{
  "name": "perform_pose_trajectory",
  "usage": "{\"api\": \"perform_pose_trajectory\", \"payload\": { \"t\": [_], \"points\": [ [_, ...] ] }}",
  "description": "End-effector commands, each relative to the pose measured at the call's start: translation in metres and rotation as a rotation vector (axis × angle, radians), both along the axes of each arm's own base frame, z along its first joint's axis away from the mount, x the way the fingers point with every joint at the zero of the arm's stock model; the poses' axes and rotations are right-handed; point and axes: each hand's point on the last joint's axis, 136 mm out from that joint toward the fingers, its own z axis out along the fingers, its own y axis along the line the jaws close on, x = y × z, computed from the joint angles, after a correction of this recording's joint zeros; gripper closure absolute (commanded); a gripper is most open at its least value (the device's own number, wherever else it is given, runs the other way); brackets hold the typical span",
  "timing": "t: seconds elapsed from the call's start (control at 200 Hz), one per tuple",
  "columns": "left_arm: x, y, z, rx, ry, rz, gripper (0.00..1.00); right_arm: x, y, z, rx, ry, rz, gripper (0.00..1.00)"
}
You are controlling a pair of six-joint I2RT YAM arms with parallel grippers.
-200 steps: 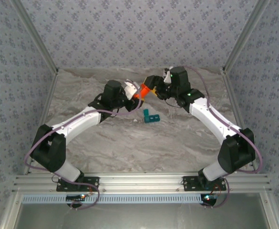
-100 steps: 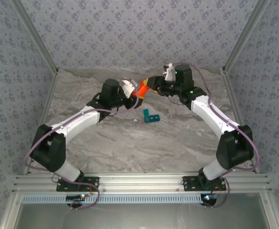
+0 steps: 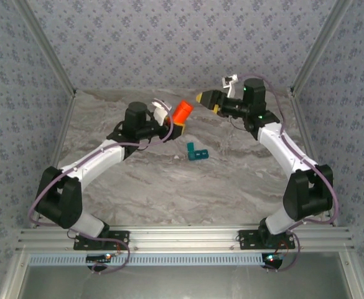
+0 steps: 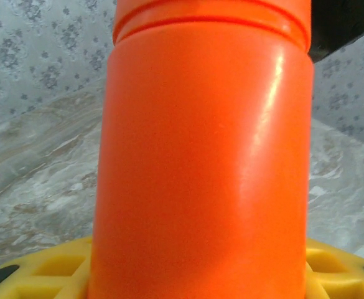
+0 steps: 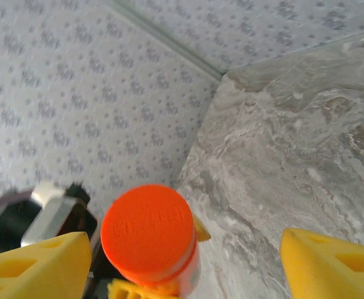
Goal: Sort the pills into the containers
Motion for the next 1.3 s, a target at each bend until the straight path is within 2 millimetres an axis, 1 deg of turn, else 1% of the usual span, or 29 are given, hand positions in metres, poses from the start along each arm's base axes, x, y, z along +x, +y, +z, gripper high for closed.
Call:
{"api": "perform_pose_trajectory", "payload": {
  "t": [0.0,0.04,0.13,0.305,0.36,0.43,0.55,0.86,1.014,1.104,1.294],
  "points": [
    [-0.002,-0.006,0.005,0.114,-0.105,-0.001,1.0,0.006,-0.006,-0.007,-0.002,0.135,-0.186,0.18],
    [-0.002,-0.008,0.002,0.142,-0.116,-0.002,1.0,0.007,-0.007,-0.017,-0.005,0.182,-0.229,0.18],
    [-0.004,-0.014,-0.003,0.175,-0.129,-0.013,1.0,0.007,0.0,-0.028,-0.012,0.236,-0.254,0.18],
    [-0.005,-0.021,-0.005,0.185,-0.133,-0.022,1.0,0.0,0.022,-0.042,-0.058,0.273,-0.216,0.19],
    [-0.005,-0.022,-0.005,0.183,-0.135,-0.023,1.0,-0.003,0.025,-0.046,-0.069,0.288,-0.211,0.19],
    [-0.005,-0.022,-0.005,0.181,-0.135,-0.024,1.0,-0.007,0.028,-0.049,-0.076,0.29,-0.198,0.22],
    [-0.005,-0.022,-0.005,0.179,-0.135,-0.024,1.0,-0.011,0.025,-0.051,-0.086,0.284,-0.202,0.24],
    [-0.004,-0.022,-0.008,0.183,-0.131,-0.023,1.0,-0.017,0.014,-0.04,-0.081,0.26,-0.219,0.24],
    [-0.003,-0.023,-0.01,0.185,-0.127,-0.024,1.0,-0.022,0.016,-0.033,-0.058,0.254,-0.202,0.32],
    [-0.003,-0.024,-0.008,0.18,-0.13,-0.023,1.0,-0.025,0.019,-0.029,-0.045,0.25,-0.191,0.35],
    [-0.001,-0.025,-0.006,0.175,-0.133,-0.022,1.0,-0.03,0.024,-0.033,-0.037,0.265,-0.164,0.4]
  ]
}}
